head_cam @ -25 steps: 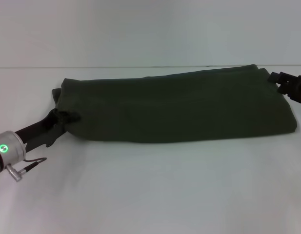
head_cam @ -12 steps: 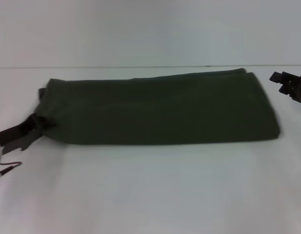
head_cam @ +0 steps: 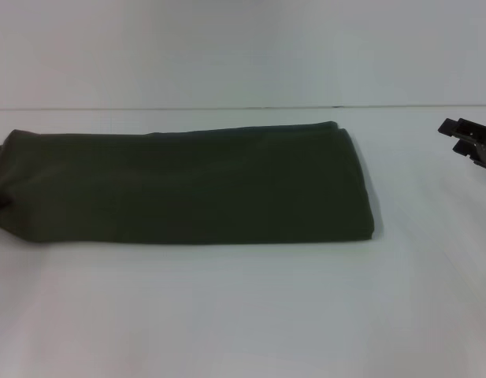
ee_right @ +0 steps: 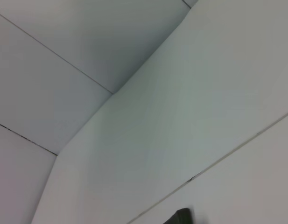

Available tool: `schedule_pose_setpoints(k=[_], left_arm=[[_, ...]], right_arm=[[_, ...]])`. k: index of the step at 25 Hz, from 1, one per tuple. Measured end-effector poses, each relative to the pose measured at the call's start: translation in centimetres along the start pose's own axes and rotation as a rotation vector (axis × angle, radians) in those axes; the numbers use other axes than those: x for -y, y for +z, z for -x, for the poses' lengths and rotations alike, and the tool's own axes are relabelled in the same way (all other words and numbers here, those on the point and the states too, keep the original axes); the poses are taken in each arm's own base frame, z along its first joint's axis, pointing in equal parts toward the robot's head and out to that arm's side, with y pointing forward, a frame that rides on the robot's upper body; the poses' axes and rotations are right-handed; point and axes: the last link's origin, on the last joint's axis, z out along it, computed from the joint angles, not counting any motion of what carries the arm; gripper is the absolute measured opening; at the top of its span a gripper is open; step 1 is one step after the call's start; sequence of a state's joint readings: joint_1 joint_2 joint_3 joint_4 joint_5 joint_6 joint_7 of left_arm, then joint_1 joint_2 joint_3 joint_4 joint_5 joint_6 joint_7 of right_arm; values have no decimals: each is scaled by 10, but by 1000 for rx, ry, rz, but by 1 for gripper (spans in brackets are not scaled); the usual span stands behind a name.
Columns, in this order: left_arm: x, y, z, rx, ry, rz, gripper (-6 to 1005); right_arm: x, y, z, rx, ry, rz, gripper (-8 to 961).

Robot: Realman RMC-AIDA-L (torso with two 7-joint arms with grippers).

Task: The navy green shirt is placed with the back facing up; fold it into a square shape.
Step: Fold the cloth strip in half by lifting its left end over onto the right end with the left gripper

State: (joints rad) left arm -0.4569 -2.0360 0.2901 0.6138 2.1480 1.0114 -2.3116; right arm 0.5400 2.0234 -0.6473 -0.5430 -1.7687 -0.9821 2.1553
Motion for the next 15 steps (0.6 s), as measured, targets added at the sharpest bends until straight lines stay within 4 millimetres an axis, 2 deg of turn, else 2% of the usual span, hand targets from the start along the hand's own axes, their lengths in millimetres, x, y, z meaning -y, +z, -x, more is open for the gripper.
schedule_pose_setpoints(k=[3,7,11,15], left_arm=[[-3,-2,-4,0,9,12,85],[-25,-3,-10,17,38,106,85],[-67,-3,-17,67,88,266,85],[-117,6,-16,156,169,379,85]], right_arm=[[0,0,0,0,-1,1,607],[-1,1,0,-1,-3,3,607],[-2,1,0,-3,-4,7,606],[-2,1,-1,-5,-4,9,607]])
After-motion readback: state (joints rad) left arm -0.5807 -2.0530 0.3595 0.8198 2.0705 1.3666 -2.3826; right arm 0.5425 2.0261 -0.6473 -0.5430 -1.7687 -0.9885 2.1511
